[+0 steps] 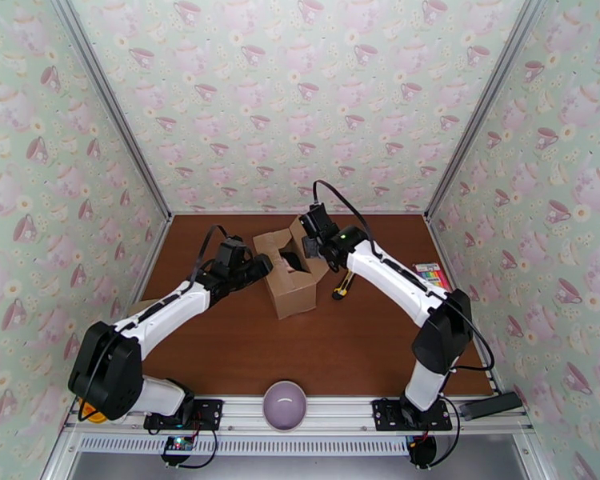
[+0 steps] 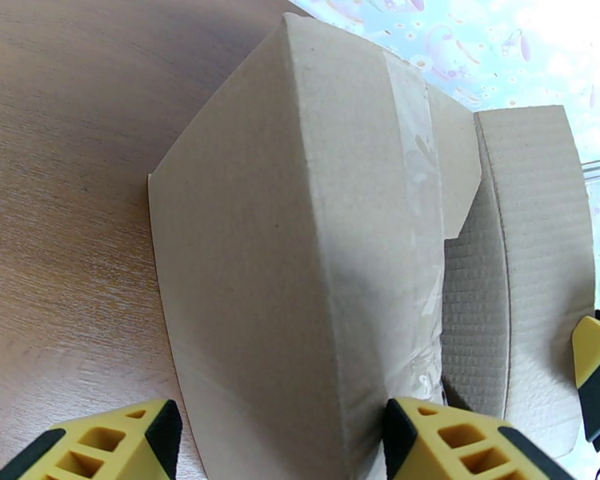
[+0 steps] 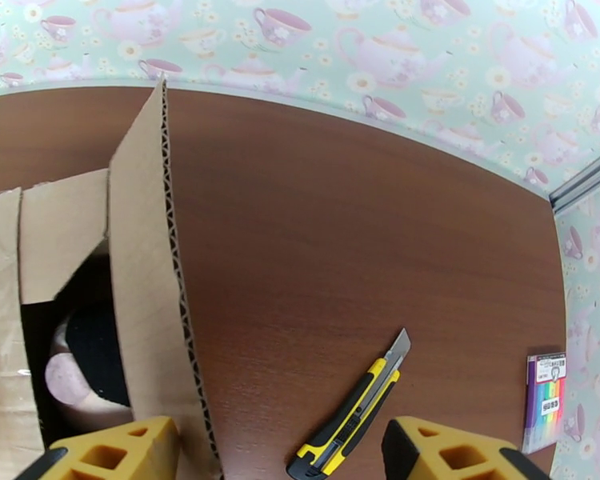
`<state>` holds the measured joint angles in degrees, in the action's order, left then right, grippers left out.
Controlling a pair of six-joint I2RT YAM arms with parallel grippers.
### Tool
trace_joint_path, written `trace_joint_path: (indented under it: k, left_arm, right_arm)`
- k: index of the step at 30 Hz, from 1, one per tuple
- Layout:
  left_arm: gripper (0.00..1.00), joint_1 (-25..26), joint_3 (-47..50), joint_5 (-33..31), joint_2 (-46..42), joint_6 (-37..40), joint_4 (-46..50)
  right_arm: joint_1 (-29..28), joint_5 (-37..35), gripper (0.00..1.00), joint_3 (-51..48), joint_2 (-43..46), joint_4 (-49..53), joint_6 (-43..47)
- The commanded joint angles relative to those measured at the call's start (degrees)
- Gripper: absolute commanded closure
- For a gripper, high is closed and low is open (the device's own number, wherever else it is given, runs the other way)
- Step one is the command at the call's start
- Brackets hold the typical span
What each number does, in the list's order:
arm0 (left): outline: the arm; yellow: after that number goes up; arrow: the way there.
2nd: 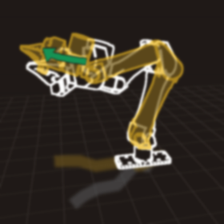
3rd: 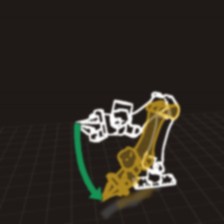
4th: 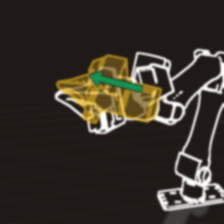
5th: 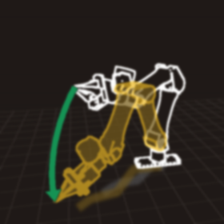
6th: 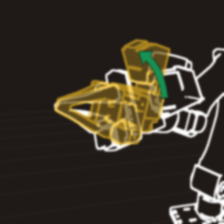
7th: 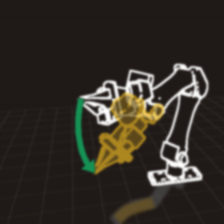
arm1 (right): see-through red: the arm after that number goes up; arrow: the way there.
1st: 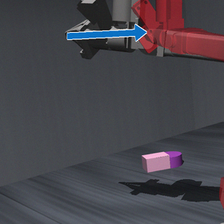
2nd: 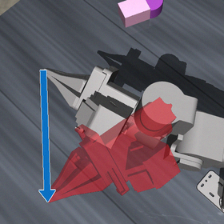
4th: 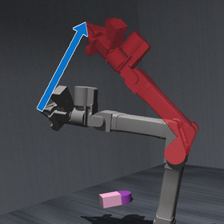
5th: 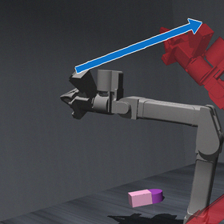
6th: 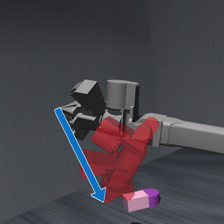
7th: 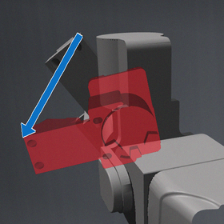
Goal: Unpack the express box
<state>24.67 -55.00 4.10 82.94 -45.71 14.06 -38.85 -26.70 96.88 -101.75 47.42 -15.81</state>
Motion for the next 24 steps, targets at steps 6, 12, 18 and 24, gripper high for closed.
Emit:
trace_joint_path:
  k: [6,12,18,24]
  left_arm:
    - [0.29,-1.0,3.1,-2.9,3.1,0.7,13.4]
    - [0.29,-1.1,3.4,-2.2,3.1,0.7,12.6]
    - [0.29,-0.8,3.3,-1.7,3.3,0.8,12.3]
    - [0.29,-0.3,3.2,-1.6,3.5,0.5,12.1]
  right_arm:
    - [2.6,3.6,0.29,-5.2,1.1,-3.0,-1.4]
    - [3.2,6.1,0.29,-8.6,-0.3,-5.9,-2.9]
    - [3.2,10.6,0.29,-12.6,-1.8,-10.5,-5.8]
    - [3.2,15.7,0.3,-17.1,-2.3,-16.0,-9.4]
